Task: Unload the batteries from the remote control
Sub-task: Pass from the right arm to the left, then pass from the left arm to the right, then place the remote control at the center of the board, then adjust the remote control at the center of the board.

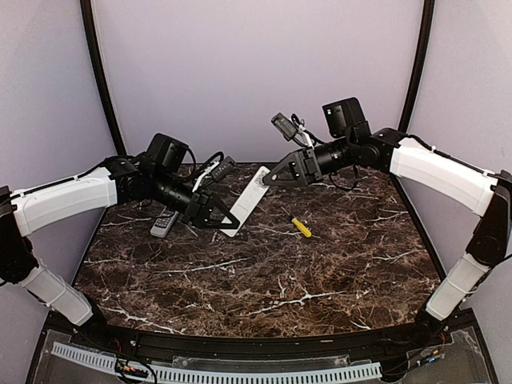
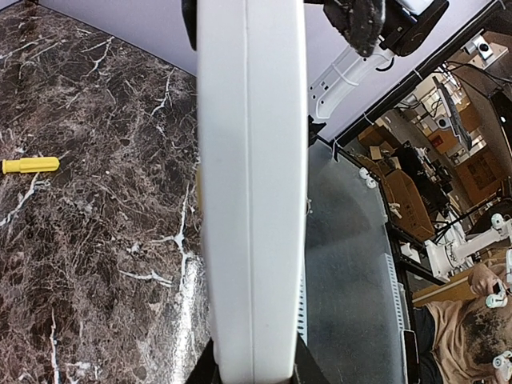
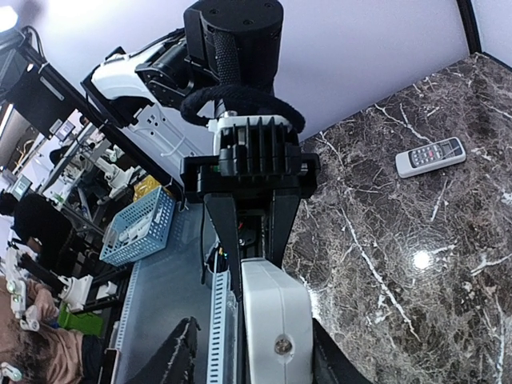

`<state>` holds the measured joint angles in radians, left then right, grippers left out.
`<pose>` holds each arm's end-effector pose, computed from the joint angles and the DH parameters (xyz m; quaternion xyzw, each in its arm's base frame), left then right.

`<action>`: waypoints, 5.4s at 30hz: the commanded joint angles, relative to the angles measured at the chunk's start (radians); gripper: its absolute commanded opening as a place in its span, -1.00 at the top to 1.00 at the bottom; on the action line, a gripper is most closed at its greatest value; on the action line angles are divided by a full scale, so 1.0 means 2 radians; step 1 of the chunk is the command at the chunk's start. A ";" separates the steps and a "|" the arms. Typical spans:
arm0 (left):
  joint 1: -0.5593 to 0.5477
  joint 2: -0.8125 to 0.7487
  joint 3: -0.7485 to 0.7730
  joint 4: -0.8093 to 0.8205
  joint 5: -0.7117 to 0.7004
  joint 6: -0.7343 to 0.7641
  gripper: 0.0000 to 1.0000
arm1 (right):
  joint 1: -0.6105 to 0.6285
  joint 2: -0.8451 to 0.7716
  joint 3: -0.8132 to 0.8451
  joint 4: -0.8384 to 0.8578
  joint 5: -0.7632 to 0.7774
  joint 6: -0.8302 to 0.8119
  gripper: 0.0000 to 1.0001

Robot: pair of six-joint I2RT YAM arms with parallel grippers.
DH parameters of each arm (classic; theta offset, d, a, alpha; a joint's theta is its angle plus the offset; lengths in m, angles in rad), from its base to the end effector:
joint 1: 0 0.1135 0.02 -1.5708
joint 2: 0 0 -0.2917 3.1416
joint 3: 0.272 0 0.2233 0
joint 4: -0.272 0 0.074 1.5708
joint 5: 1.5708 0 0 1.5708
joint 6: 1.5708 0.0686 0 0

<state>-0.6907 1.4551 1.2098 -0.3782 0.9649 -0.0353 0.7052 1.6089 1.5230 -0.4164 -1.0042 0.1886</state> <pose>0.1963 -0.2354 0.3432 0.4541 0.6783 -0.5295 0.2311 0.2272 0.2694 0.3930 -0.4296 0.6668 0.5664 0.2235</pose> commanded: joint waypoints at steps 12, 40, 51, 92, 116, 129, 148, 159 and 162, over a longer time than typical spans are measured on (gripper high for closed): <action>0.003 -0.047 -0.010 0.031 -0.093 -0.023 -0.26 | 0.001 -0.016 -0.018 0.070 0.069 0.038 1.00; 0.227 -0.207 -0.108 0.100 -0.363 -0.093 -0.69 | 0.030 0.063 -0.150 0.301 0.279 0.236 1.00; 0.227 -0.201 -0.109 0.098 -0.358 -0.097 -0.70 | 0.031 0.142 -0.137 0.330 0.271 0.262 1.00; 0.227 -0.194 -0.109 0.094 -0.363 -0.100 -0.69 | 0.030 0.160 -0.146 0.292 0.371 0.223 -0.44; 0.124 -0.193 -0.249 0.209 -0.362 -0.329 -0.57 | 0.009 0.124 -0.132 0.210 0.385 0.143 -0.57; 0.087 -0.129 -0.306 0.260 -0.343 -0.384 -0.52 | -0.001 0.223 -0.019 0.132 0.314 0.077 -0.41; 0.085 -0.125 -0.313 0.252 -0.349 -0.375 -0.52 | 0.001 0.341 0.114 0.058 0.273 0.036 -0.38; 0.085 -0.121 -0.313 0.252 -0.352 -0.373 -0.52 | 0.003 0.361 0.127 0.038 0.255 0.031 -0.33; 0.085 -0.120 -0.313 0.252 -0.353 -0.372 -0.52 | 0.005 0.346 0.108 0.045 0.246 0.035 -0.33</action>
<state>-0.5148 1.2110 0.6010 0.1310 0.2684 -0.7944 0.7040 2.3245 1.7615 -0.3241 -0.4793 0.2626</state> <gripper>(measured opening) 0.759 0.665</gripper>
